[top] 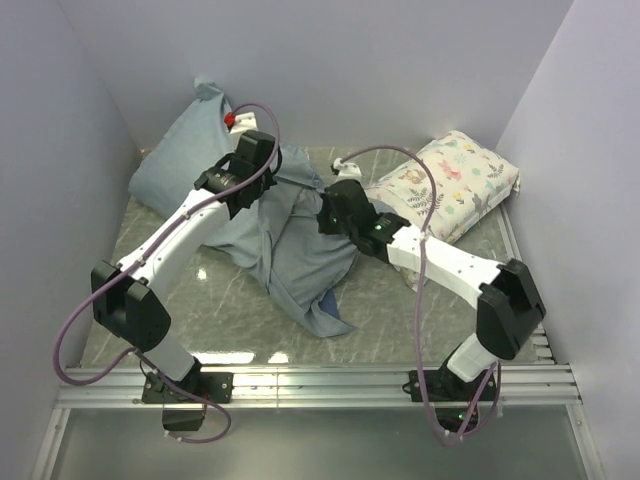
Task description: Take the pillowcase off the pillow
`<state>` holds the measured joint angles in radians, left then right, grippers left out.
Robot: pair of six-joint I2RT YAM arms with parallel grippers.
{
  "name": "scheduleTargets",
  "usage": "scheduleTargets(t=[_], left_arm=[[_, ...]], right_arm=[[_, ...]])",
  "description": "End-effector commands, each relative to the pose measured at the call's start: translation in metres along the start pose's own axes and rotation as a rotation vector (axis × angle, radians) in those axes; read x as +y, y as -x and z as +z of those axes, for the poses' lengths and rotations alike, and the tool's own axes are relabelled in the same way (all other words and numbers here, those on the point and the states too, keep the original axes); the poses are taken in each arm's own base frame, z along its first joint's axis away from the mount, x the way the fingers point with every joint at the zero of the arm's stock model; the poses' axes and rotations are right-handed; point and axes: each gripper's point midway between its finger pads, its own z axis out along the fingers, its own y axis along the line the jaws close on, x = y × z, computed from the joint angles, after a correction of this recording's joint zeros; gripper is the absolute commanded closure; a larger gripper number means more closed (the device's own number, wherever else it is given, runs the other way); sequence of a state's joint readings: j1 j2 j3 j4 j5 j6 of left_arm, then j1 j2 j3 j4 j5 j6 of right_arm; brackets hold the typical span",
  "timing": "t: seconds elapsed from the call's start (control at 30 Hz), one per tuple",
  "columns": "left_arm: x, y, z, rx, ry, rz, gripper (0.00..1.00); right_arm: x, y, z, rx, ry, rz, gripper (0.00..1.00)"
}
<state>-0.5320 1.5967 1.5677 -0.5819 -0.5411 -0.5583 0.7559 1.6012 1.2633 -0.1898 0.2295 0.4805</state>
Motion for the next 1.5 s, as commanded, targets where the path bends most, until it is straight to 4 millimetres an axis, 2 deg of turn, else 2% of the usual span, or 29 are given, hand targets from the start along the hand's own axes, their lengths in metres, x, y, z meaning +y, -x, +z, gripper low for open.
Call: scheduleTargets(t=[0.0,0.13,0.3,0.33,0.4,0.43,0.53,0.6,0.63,0.67,0.7,0.73,0.77,0.8,0.83,0.87,0.9,0.93,0.97,1.0,1.03,1.1,1.13,1.3,1.4,1.47], left_arm=[[0.014,0.018,0.016,-0.038,0.023,-0.082,1.00],[0.031,0.026,0.030,-0.036,0.052,-0.123,1.00],[0.057,0.034,0.046,-0.033,0.098,-0.168,1.00],[0.062,0.036,0.048,-0.036,0.107,-0.175,1.00],[0.075,0.037,0.055,-0.029,0.133,-0.200,1.00],[0.076,0.035,0.058,-0.020,0.128,-0.205,1.00],[0.061,0.017,0.064,0.037,0.076,-0.176,1.00],[0.045,0.005,0.062,0.056,0.040,-0.156,1.00],[0.040,-0.007,0.062,0.080,0.016,-0.143,1.00],[0.035,-0.007,0.058,0.078,-0.006,-0.131,1.00],[0.028,-0.013,0.055,0.086,-0.017,-0.117,1.00],[0.028,-0.013,0.051,0.080,-0.010,-0.105,1.00],[0.028,-0.013,0.049,0.080,-0.011,-0.099,0.99],[0.027,-0.012,0.046,0.078,-0.010,-0.099,0.95],[0.028,-0.008,0.041,0.070,-0.012,-0.097,0.92],[0.028,-0.005,0.038,0.063,-0.020,-0.097,0.86],[0.027,-0.002,0.034,0.057,-0.026,-0.096,0.73],[0.026,0.006,0.028,0.042,-0.038,-0.101,0.69],[0.025,0.010,0.024,0.034,-0.045,-0.101,0.66],[0.023,0.014,0.021,0.025,-0.053,-0.101,0.59],[0.020,0.022,0.015,0.010,-0.066,-0.106,0.56],[0.019,0.030,0.007,-0.003,-0.074,-0.101,0.48],[0.017,0.037,0.001,-0.018,-0.085,-0.099,0.45],[0.013,0.046,-0.013,-0.029,-0.105,-0.082,0.35],[0.009,0.049,-0.027,-0.044,-0.125,-0.069,0.30],[0.006,0.051,-0.037,-0.055,-0.148,-0.058,0.26]], right_arm=[[-0.025,0.001,-0.031,-0.041,-0.079,-0.023,1.00],[-0.057,-0.014,-0.064,-0.055,-0.119,-0.007,1.00],[-0.091,-0.047,-0.086,-0.041,-0.139,0.042,1.00],[-0.103,-0.064,-0.086,-0.021,-0.162,0.057,1.00],[-0.117,-0.078,-0.081,0.001,-0.178,0.084,1.00],[-0.126,-0.096,-0.076,0.041,-0.191,0.096,1.00],[-0.123,-0.114,-0.062,0.085,-0.154,0.125,1.00],[-0.111,-0.116,-0.054,0.113,-0.109,0.126,1.00],[-0.104,-0.110,-0.050,0.115,-0.093,0.124,1.00],[-0.100,-0.107,-0.049,0.110,-0.083,0.121,1.00],[-0.096,-0.103,-0.050,0.101,-0.081,0.113,0.97],[-0.090,-0.090,-0.052,0.075,-0.068,0.112,0.91],[-0.090,-0.086,-0.055,0.074,-0.072,0.106,0.84],[-0.088,-0.080,-0.057,0.064,-0.069,0.104,0.72],[-0.082,-0.065,-0.063,0.030,-0.056,0.099,0.66],[-0.081,-0.058,-0.067,0.015,-0.054,0.097,0.61],[-0.081,-0.054,-0.071,0.013,-0.058,0.095,0.52],[-0.077,-0.040,-0.077,-0.020,-0.046,0.092,0.49],[-0.076,-0.036,-0.081,-0.023,-0.048,0.087,0.46],[-0.075,-0.031,-0.084,-0.033,-0.048,0.087,0.41],[-0.070,-0.019,-0.089,-0.057,-0.039,0.085,0.40],[-0.068,-0.011,-0.093,-0.068,-0.043,0.081,0.36],[-0.064,0.000,-0.096,-0.089,-0.034,0.083,0.35],[-0.041,0.017,-0.095,-0.100,-0.006,0.061,0.30],[-0.023,0.026,-0.090,-0.107,-0.007,0.039,0.27],[-0.013,0.030,-0.079,-0.095,-0.011,0.031,0.26]])
